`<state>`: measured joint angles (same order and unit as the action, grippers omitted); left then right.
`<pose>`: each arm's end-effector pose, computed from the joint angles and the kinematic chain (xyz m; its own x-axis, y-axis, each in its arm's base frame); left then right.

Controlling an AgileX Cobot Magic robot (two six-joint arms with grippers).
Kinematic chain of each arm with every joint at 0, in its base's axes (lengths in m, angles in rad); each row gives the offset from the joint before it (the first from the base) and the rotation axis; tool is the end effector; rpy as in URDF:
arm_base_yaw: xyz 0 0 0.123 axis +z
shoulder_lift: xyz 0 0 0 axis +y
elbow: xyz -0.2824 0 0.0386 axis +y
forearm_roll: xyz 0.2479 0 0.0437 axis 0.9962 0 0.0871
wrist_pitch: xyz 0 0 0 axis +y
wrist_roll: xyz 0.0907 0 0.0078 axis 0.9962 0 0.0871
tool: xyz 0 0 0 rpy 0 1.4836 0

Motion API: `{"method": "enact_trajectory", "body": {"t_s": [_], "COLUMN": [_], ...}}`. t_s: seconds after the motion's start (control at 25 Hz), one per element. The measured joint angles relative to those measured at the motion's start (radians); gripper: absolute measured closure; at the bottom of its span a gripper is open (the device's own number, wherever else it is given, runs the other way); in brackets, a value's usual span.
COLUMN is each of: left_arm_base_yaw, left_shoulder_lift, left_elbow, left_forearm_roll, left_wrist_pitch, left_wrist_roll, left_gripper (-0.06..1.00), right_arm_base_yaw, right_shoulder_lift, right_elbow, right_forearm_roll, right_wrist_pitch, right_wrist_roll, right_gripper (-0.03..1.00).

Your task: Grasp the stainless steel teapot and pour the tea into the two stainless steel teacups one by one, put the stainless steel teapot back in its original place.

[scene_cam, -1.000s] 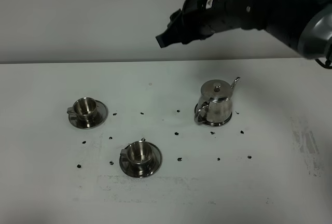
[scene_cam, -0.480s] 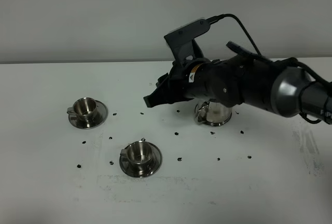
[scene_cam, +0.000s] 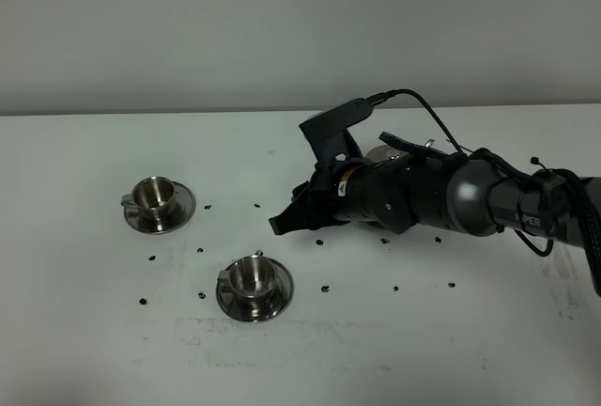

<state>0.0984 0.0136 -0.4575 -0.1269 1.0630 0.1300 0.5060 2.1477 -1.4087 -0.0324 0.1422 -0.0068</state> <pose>0.0023 -0.0099 0.2656 -0.5008 0.0185 -0.8654 0.0315 0.9995 0.0031 0.4050 0.2239 0.1390 -0.6046 -0.3794 -0.7004 -0.5057 0.8621 -0.0305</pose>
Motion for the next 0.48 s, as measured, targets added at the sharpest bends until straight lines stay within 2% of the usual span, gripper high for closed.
{"method": "enact_trajectory", "body": {"t_s": [0.2,0.48], "left_arm_base_yaw": [0.000,0.000], "left_shoulder_lift": [0.000,0.000], "left_elbow": [0.000,0.000], "left_forearm_roll": [0.000,0.000], "left_wrist_pitch": [0.000,0.000], "left_wrist_roll": [0.000,0.000], "left_gripper": [0.41,0.41], "right_arm_base_yaw": [-0.040,-0.050], "right_shoulder_lift": [0.008,0.008], "right_elbow": [0.000,0.000], "right_forearm_roll": [0.000,-0.001], "right_wrist_pitch": [0.012,0.098], "right_wrist_roll": [0.007,0.007], "right_gripper": [0.65,0.67]}}
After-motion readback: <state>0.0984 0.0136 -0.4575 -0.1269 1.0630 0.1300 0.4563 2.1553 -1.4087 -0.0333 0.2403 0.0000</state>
